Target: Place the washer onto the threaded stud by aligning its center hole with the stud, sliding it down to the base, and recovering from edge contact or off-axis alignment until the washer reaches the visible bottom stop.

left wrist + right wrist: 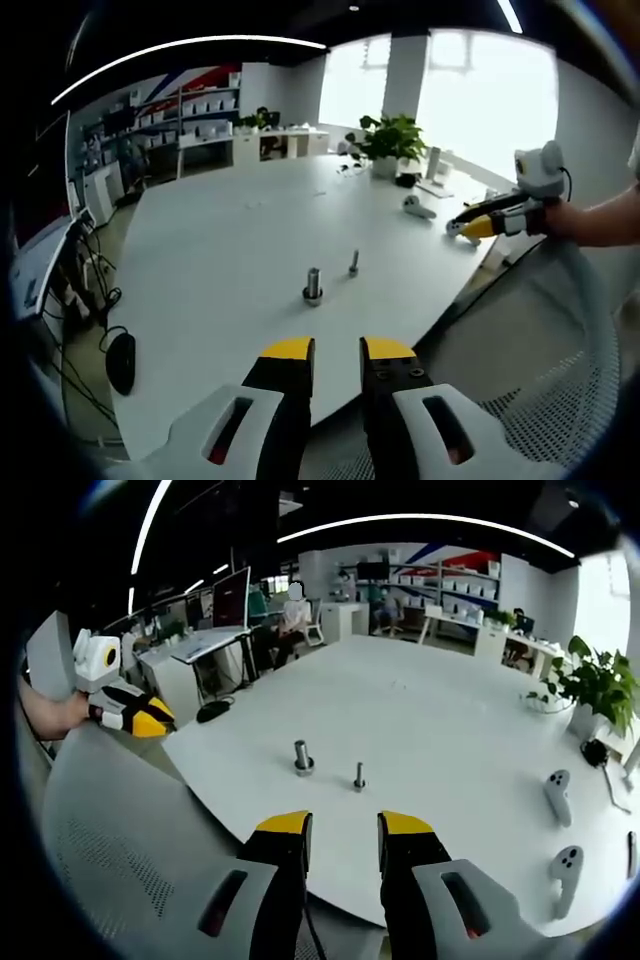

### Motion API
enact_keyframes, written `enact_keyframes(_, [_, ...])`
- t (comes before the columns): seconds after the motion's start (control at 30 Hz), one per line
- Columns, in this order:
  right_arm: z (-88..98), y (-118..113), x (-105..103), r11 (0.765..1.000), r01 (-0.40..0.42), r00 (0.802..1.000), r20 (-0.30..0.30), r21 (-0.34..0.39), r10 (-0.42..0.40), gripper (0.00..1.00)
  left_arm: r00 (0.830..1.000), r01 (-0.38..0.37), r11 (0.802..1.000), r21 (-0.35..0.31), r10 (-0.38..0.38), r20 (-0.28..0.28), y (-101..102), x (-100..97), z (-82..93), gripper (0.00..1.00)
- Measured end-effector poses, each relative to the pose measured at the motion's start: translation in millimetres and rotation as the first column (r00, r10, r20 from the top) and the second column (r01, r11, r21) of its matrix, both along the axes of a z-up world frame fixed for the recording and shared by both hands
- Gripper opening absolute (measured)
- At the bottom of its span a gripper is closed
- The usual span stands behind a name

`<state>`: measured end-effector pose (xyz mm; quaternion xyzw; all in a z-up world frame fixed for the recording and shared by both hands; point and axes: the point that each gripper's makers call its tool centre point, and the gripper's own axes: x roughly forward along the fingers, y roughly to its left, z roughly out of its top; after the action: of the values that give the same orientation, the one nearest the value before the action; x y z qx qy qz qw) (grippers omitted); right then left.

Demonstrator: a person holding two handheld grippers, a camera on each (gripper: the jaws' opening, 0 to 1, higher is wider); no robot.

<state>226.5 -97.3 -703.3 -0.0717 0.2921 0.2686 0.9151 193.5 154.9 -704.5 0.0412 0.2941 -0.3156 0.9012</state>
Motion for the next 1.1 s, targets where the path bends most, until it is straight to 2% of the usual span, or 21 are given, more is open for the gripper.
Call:
enact_keyframes(0.1, [1.7,-2.0,1.4,1.000,0.011,1.000,0.012,0.001,-0.011,0.29,1.000,0.002,1.000,0.007,-0.002,-0.005,0.1,-0.9,-1.5,0.15])
enact_keyframes(0.2, [-0.7,-5.2,1.9,1.000,0.028,1.000,0.000,-0.004,-0.028,0.29,1.000,0.001,1.000,0.008,-0.001,-0.005,0.5,-0.8,-1.5,0.15])
enact_keyframes(1.1, [-4.5,-8.4,1.3,0.999,0.033,0.999,-0.014,-0.013,-0.033,0.29,1.000,0.001,1.000,0.014,-0.001,-0.003,-0.6,-0.2,-1.6,0.15])
